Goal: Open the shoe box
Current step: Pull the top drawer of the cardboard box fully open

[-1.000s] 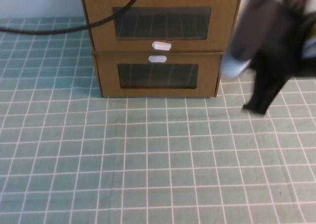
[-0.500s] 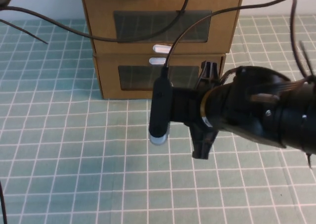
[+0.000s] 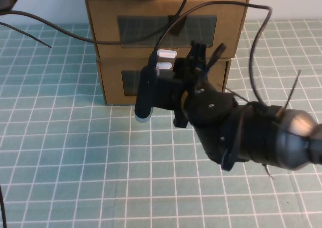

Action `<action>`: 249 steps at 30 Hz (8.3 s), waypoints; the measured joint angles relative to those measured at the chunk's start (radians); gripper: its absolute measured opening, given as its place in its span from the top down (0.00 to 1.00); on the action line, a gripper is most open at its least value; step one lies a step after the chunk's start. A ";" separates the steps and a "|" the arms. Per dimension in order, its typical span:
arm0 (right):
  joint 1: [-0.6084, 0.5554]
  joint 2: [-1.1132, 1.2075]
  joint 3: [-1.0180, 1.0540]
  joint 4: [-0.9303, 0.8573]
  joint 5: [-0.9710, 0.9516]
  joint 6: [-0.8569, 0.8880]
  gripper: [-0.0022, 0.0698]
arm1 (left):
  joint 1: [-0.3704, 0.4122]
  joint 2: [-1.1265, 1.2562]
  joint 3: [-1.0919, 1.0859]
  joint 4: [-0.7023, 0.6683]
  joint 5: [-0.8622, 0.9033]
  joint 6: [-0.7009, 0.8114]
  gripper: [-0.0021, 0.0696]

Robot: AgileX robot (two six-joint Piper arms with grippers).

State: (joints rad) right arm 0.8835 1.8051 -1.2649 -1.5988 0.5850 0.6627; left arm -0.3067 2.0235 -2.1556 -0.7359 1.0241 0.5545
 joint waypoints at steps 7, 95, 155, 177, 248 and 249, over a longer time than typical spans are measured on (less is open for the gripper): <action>0.000 0.064 -0.053 -0.045 0.084 0.060 0.57 | 0.000 0.002 -0.001 -0.003 0.000 -0.002 0.98; 0.238 -0.319 0.140 0.501 0.019 0.104 0.45 | -0.001 -0.043 0.008 0.032 -0.090 -0.073 0.98; 0.238 -1.101 0.109 0.947 0.508 -0.500 0.99 | 0.045 -1.718 1.816 0.353 -0.609 -0.137 0.98; 0.238 -1.101 0.109 0.952 0.513 -0.502 0.99 | 0.198 -2.034 2.181 0.756 -0.627 -0.696 0.98; -0.791 -1.796 1.070 1.431 -0.164 -0.416 0.99 | 0.198 -2.034 2.181 0.758 -0.627 -0.701 0.98; -0.791 -1.808 1.106 1.447 -0.171 -0.419 0.99 | 0.198 -2.034 2.181 0.758 -0.627 -0.701 0.98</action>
State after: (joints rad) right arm 0.0922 -0.0031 -0.1592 -0.1519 0.4137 0.2440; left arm -0.1088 -0.0108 0.0257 0.0221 0.3972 -0.1467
